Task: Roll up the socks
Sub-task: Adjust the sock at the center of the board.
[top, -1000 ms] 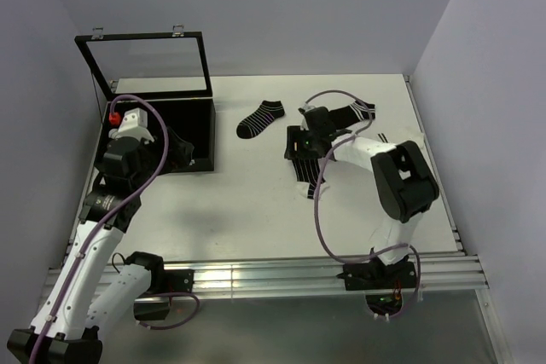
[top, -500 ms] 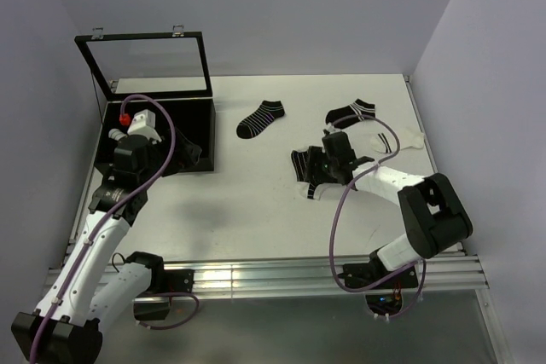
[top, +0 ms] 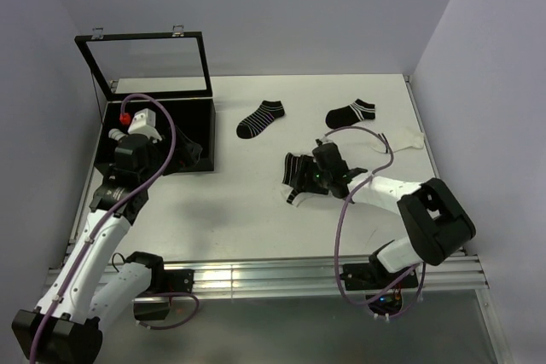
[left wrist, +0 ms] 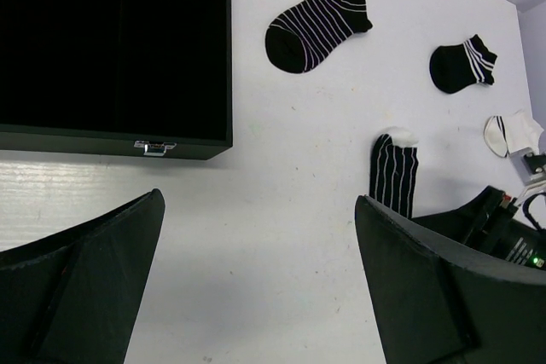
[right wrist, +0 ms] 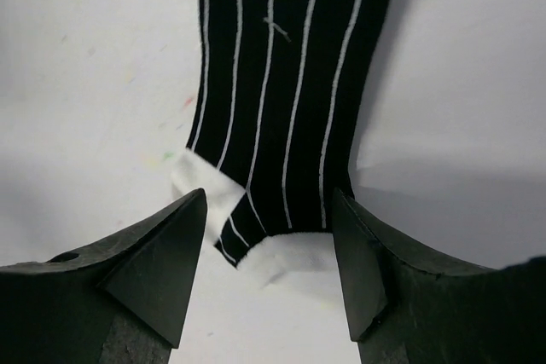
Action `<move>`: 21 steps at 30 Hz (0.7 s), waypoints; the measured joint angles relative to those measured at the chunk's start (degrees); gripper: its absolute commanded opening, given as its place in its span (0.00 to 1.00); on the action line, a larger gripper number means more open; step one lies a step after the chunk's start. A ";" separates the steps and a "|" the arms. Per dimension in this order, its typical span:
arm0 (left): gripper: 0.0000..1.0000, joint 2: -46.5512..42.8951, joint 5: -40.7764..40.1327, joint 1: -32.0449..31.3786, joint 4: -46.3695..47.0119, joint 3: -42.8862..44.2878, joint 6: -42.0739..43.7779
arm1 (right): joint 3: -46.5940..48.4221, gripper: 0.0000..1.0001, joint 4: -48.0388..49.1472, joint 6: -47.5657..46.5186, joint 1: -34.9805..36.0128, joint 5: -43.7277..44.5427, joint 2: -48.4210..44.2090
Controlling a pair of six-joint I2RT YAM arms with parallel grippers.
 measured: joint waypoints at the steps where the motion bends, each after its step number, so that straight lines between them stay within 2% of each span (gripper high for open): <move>1: 0.99 0.09 0.04 -0.02 0.04 -0.02 -0.02 | 0.00 0.68 0.07 1.03 1.62 -0.22 0.00; 8: 1.00 0.57 0.81 -0.02 1.16 -0.81 -0.52 | 4.90 0.68 -2.32 3.06 12.07 -0.76 2.47; 13: 0.99 0.55 1.05 -0.02 2.36 -2.32 -1.22 | 10.49 0.68 -3.26 -2.95 16.59 -0.63 2.75; 21: 0.99 1.42 1.44 -0.02 3.65 -3.15 -1.25 | 12.74 0.66 -9.14 -14.03 18.10 0.90 3.30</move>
